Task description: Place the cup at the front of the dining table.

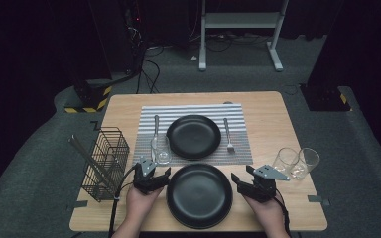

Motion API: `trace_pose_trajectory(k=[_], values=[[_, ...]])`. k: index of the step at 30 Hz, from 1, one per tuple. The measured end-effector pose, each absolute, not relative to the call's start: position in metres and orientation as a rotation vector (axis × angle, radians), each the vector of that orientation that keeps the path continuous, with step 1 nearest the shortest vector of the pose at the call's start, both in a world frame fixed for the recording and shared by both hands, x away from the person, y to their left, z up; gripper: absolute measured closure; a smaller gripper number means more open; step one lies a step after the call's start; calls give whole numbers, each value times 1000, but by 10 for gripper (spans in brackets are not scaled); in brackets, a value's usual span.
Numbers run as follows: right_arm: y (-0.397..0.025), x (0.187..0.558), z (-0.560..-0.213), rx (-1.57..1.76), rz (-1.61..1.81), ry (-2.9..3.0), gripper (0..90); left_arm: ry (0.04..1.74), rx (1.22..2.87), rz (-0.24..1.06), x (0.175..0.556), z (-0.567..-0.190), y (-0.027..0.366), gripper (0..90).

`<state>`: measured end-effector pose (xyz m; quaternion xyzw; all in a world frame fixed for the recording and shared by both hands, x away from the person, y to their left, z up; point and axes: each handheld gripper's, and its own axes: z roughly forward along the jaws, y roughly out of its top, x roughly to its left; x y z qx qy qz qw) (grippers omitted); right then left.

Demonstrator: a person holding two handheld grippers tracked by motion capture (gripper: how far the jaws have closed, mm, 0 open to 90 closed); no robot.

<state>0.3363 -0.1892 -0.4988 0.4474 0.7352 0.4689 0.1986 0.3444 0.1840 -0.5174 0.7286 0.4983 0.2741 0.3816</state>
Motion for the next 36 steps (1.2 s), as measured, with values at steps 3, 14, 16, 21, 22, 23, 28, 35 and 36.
trace_pose_trajectory(k=[3,14,16,21,22,23,28,35,36], values=[[-188,336,-500,1248,1293,2061,319,1272,1876,691,335,-519,187,244],[-184,339,-510,1276,1103,2101,313,1264,1968,638,311,-525,196,219],[-183,341,-513,1281,1048,2122,312,1284,1976,623,312,-527,197,209],[-177,344,-522,1312,910,2173,303,1284,2006,601,314,-529,195,197],[-175,344,-523,1311,899,2180,303,1285,2005,589,314,-529,196,192],[-174,345,-524,1306,890,2184,302,1281,2006,571,315,-529,196,186],[-174,346,-527,1335,923,2170,301,1275,2012,566,315,-529,196,165],[-174,345,-527,1340,925,2160,306,1282,2006,566,315,-530,195,167],[-174,345,-527,1340,924,2159,302,1282,2007,565,315,-530,195,167]])
